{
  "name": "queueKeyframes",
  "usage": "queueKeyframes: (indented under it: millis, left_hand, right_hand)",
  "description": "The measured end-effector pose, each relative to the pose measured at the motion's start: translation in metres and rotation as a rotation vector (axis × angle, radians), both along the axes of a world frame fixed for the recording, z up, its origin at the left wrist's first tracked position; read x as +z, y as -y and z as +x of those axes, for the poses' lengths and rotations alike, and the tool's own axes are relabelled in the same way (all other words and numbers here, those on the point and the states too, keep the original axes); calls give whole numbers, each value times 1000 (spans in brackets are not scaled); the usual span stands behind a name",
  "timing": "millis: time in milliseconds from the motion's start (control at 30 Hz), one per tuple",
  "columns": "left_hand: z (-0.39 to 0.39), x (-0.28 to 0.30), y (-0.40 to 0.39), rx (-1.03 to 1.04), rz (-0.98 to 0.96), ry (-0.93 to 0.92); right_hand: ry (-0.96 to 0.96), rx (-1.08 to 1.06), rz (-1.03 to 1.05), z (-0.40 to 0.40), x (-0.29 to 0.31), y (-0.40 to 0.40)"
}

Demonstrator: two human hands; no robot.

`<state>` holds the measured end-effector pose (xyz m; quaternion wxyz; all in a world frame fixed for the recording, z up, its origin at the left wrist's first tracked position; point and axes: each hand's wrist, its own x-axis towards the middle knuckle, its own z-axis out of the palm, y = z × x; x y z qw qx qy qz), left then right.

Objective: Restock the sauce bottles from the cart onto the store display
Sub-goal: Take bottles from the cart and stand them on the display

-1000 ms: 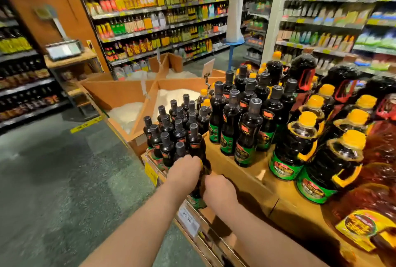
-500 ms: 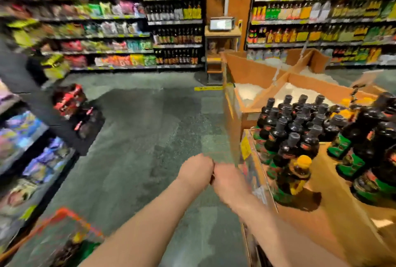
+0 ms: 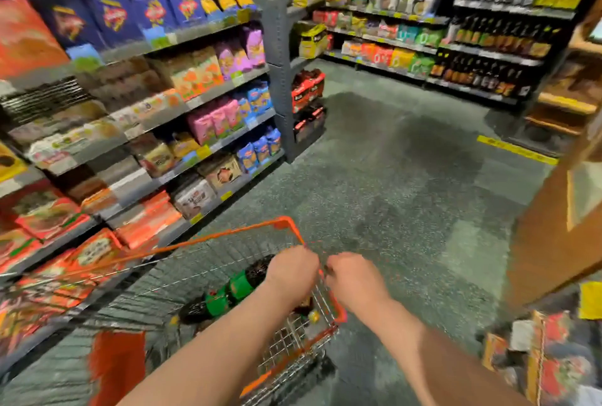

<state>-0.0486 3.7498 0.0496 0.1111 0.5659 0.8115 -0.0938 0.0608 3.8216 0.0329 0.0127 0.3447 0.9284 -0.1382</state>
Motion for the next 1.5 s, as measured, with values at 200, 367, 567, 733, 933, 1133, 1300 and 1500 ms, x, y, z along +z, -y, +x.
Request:
queueKeyframes:
  millis: [200, 367, 567, 733, 933, 1133, 1300, 1500]
  left_hand:
    - [-79, -30, 83, 227, -69, 4]
    - [-98, -67, 116, 329, -151, 65]
    - [-103, -119, 130, 464, -211, 195]
    - [-111, -166, 145, 598, -279, 274]
    - [-127, -201, 189, 744, -295, 270]
    - [-147, -217, 257, 1019, -358, 251]
    - [-150, -245, 297, 1190, -511, 352]
    - [-140, -282, 305, 1181, -603, 411]
  right_hand:
    - [46, 191, -40, -88, -36, 43]
    - [234, 391, -73, -128, -70, 64]
    - [419, 641, -117, -167, -116, 75]
    - [454, 794, -144, -194, -160, 91]
    - [485, 912, -265, -217, -215, 130]
    - [431, 1099, -298, -233, -249, 186]
    - [453, 1235, -288, -238, -268, 219]
    - [497, 1277, -281, -225, -274, 226]
